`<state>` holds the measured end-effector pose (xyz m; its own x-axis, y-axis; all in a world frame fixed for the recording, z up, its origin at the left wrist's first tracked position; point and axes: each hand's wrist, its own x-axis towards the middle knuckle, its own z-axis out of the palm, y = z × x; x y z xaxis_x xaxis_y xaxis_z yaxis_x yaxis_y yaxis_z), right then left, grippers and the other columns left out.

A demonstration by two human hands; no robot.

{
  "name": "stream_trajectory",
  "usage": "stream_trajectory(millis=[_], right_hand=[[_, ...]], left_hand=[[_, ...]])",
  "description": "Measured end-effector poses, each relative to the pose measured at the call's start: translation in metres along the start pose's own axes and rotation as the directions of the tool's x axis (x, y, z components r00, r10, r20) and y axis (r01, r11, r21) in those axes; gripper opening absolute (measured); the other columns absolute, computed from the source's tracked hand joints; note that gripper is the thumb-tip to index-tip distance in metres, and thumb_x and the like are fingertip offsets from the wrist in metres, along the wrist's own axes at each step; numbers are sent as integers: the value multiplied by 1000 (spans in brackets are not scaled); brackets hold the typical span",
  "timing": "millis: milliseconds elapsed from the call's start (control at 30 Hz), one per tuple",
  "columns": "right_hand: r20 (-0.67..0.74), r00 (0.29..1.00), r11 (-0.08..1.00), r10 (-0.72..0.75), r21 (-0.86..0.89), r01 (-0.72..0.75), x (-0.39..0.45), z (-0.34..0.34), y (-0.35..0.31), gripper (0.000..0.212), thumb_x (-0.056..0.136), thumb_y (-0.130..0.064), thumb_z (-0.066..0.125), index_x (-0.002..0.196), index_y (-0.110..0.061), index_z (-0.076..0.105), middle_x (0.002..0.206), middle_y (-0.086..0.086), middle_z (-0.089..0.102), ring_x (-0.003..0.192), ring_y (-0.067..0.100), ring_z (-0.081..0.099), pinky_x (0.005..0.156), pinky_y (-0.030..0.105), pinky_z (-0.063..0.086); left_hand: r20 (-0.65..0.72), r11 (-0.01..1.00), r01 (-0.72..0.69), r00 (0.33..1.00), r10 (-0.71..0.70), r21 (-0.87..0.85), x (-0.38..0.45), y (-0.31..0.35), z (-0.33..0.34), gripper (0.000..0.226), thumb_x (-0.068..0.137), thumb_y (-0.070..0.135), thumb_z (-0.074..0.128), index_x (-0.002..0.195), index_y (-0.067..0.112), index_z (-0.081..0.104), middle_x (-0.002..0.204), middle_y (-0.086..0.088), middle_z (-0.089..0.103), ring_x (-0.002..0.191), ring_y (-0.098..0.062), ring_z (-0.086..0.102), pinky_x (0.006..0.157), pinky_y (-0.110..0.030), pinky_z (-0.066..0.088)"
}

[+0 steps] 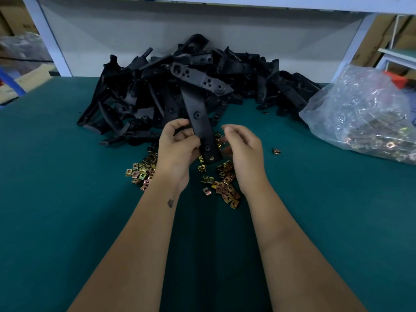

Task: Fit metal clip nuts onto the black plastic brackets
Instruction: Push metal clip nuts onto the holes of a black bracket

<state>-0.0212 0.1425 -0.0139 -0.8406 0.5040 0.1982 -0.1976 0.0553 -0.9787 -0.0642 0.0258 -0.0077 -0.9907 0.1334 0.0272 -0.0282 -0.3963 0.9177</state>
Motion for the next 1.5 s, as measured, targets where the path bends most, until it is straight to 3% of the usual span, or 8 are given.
stream_trajectory(millis=[167,433,667,800,900,1133,1267,1500], right_hand=[[148,986,996,-72,-37,78,-3,4,0,11,89,-19,69,99,-19,72,84,-12,68,77,-3,62,68,13,49],[-7,995,960,100,265,-94,6,-8,-6,40,92,-54,49,102,-20,69,78,-2,69,65,10,61,62,23,48],[-146,987,980,67,-175,-92,9,-17,2,15,95,-24,57,86,-27,70,74,-12,66,61,3,55,59,18,44],[78,995,823,-66,-559,98,3,-10,8,14,92,-23,59,95,-28,72,89,-15,66,77,3,58,65,21,44],[236,967,662,-100,-710,242,-1,-5,13,20,90,-26,63,108,-25,71,97,-9,55,97,11,52,71,26,36],[413,900,360,-141,-825,435,-3,7,13,31,92,-39,61,114,-19,71,98,3,52,103,26,49,84,36,38],[384,914,354,-127,-844,404,-3,9,10,20,91,-25,59,101,-14,72,97,5,55,98,28,50,75,32,30],[350,933,432,-82,-831,350,-1,-4,8,34,88,-5,51,110,-19,72,107,3,59,103,26,51,75,29,32]], left_hand=[[103,986,-30,995,13,162,0,-3,-1,50,86,-14,44,115,25,59,85,0,70,82,-20,63,77,-41,51],[-60,996,89,994,-90,-19,12,10,-5,52,92,-6,25,98,15,72,62,2,54,46,-10,38,43,-20,35],[-23,983,30,999,-26,182,6,22,-22,39,88,63,41,106,35,59,67,10,45,54,-8,30,53,-25,28],[93,638,-181,981,168,749,1,17,-24,34,84,66,52,111,45,49,87,24,57,80,4,51,68,-26,38],[130,362,-216,960,246,907,-3,13,-22,48,91,71,41,128,41,47,80,16,56,77,-12,49,66,-34,34],[125,326,-207,958,257,922,4,13,-30,51,93,63,47,136,36,47,95,7,60,90,-18,55,70,-35,44],[157,159,-203,951,266,966,7,7,-29,51,90,38,61,136,18,53,126,-13,57,119,-37,44,97,-47,39],[80,123,-120,954,288,985,8,3,-31,54,91,30,61,143,27,47,131,-12,55,122,-38,44,100,-48,30]])
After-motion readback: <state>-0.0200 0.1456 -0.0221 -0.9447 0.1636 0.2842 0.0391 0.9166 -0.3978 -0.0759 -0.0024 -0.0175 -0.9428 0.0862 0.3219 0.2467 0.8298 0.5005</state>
